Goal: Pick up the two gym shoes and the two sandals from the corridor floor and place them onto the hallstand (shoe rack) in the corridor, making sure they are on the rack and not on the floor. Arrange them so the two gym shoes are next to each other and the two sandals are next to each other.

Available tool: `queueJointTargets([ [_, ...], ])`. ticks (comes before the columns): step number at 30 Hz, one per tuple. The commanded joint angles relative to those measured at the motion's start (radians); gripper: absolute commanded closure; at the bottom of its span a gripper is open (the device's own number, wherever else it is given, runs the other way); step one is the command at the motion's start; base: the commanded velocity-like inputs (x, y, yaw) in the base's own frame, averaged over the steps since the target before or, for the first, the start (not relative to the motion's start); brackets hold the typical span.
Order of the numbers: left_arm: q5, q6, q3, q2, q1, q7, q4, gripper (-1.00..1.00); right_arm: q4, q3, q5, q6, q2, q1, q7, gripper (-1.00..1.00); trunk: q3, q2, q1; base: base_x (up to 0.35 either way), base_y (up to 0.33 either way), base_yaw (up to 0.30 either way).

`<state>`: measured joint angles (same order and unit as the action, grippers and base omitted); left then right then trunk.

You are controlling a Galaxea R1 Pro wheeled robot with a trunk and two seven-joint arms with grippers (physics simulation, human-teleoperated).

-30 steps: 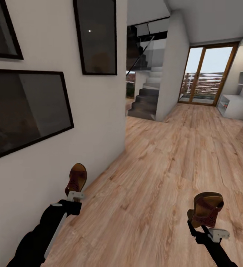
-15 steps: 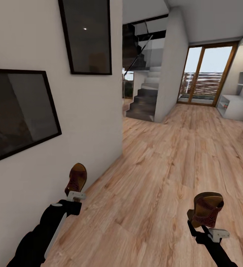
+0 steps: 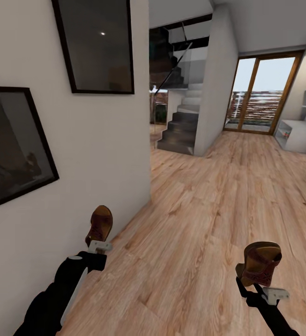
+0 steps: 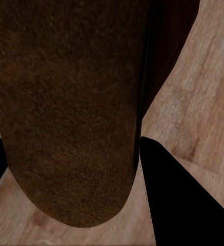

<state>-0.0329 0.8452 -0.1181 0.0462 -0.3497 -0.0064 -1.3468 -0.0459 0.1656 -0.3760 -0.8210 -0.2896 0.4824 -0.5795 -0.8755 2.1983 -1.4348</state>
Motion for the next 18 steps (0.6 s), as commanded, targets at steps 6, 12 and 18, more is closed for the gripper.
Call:
queueJointTargets([
  [6, -0.004, 0.0, 0.0, -0.002, 0.0, -0.003, 0.0, 1.0, 0.0, 0.002, -0.002, 0.0, 0.0, 0.0, 0.0, 1.0, 0.0, 0.0, 0.0, 0.313, -0.146, 0.0],
  [12, -0.004, 0.0, 0.0, -0.002, 0.0, -0.003, 0.0, 1.0, 0.0, 0.002, -0.002, 0.0, 0.0, 0.001, 0.0, 1.0, 0.0, 0.0, 0.0, 0.313, -0.147, 0.0],
  [18, 0.001, 0.011, 0.0, -0.013, 0.011, -0.009, 0.011, 1.0, 0.008, -0.008, 0.004, 0.001, 0.011, 0.01, -0.011, 1.0, 0.0, 0.0, 0.0, 0.208, -0.098, 0.0],
])
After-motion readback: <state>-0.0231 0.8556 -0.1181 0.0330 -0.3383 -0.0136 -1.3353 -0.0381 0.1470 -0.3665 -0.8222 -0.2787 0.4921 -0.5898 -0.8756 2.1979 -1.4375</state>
